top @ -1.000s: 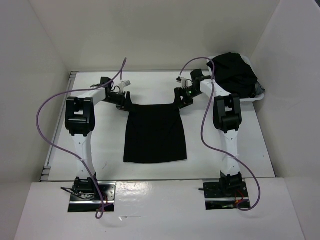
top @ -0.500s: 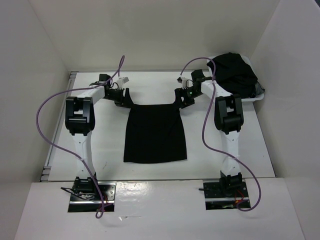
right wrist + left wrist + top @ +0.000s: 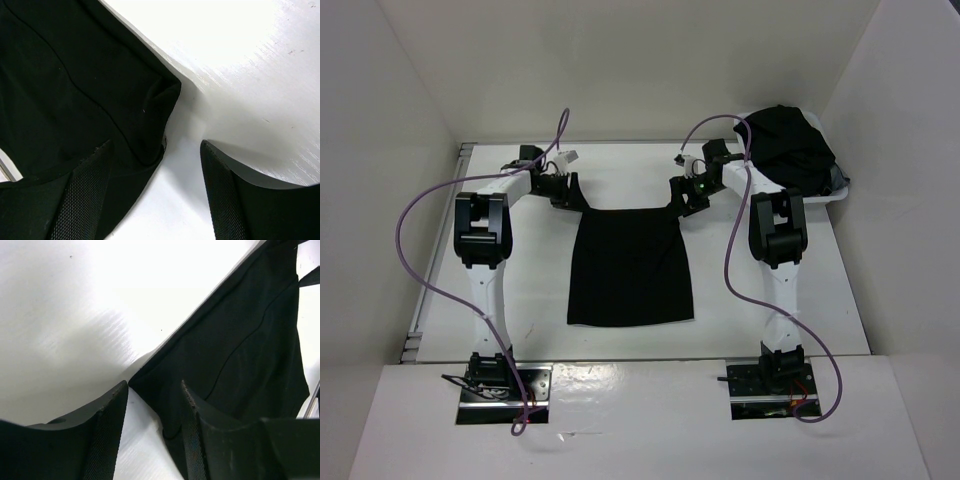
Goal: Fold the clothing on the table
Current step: Fold the skirt
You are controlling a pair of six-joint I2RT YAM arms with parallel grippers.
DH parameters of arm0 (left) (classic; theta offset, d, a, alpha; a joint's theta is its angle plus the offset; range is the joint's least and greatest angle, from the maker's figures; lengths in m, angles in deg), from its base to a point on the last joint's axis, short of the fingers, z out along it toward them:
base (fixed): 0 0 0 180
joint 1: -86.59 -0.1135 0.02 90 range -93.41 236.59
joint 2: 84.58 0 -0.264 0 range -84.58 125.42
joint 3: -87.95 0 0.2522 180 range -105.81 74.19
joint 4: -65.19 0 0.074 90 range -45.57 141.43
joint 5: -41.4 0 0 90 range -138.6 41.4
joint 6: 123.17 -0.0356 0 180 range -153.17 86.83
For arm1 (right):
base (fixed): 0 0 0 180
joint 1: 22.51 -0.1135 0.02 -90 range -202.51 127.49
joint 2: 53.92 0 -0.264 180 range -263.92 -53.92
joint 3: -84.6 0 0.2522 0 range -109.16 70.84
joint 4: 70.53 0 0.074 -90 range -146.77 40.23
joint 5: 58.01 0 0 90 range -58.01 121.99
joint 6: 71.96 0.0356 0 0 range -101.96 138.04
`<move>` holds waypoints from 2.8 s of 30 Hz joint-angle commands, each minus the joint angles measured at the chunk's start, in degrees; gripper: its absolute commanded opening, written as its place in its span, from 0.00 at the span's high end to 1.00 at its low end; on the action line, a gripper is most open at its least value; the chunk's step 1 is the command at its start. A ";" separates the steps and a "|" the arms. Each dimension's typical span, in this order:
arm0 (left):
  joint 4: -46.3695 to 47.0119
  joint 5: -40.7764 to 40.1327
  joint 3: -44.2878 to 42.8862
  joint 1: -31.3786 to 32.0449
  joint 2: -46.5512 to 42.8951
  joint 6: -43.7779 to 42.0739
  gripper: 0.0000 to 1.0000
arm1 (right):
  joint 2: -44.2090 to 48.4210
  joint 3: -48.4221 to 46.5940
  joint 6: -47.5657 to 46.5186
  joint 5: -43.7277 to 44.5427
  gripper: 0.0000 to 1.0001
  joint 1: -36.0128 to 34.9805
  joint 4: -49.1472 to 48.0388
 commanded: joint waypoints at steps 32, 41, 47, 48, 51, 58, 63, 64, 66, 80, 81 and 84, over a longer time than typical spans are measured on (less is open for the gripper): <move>0.99 -2.37 0.61 -0.16 0.61 -0.57 0.97 | -6.49 -7.47 2.23 0.32 0.32 0.77 -1.04; 0.99 -1.85 1.14 -0.16 0.61 -0.57 0.97 | -7.54 -7.38 1.71 0.32 0.43 2.97 -1.04; 0.46 -1.32 1.14 -0.16 0.61 -1.10 0.97 | -8.59 -8.52 1.70 -1.61 0.43 2.97 -1.04; 0.46 -1.32 1.14 -0.16 0.61 -1.10 0.97 | -8.60 -8.52 1.70 -1.61 0.43 2.97 -0.43; 0.46 -1.32 1.14 -0.16 0.61 -1.10 0.97 | -9.12 -9.14 1.70 -2.14 0.44 2.97 -0.43; 0.46 -1.32 1.14 -0.16 0.61 -1.10 0.97 | -9.13 -9.67 1.70 -2.67 0.45 2.97 0.10; -0.07 -1.32 1.14 -0.16 0.61 -1.10 0.97 | -9.13 -9.67 1.17 -3.19 0.48 2.97 0.10; -0.07 -1.32 1.14 -0.16 0.61 -1.10 0.97 | -9.13 -9.14 1.17 -3.20 0.48 2.97 0.10; -0.07 -1.32 1.14 -0.16 0.61 -1.10 0.97 | -9.13 -9.14 1.17 -3.72 0.49 2.97 0.10; -0.07 -0.79 1.14 -0.16 0.61 -1.10 0.97 | -10.18 -9.75 1.17 -4.78 0.50 0.86 0.63; -0.07 -0.79 1.14 -0.16 0.61 -1.10 0.97 | -10.18 -9.75 1.17 -4.78 0.50 0.86 0.63; -0.07 -0.79 1.14 -0.16 0.61 -1.10 0.97 | -10.18 -10.28 1.17 -4.78 0.52 0.86 0.63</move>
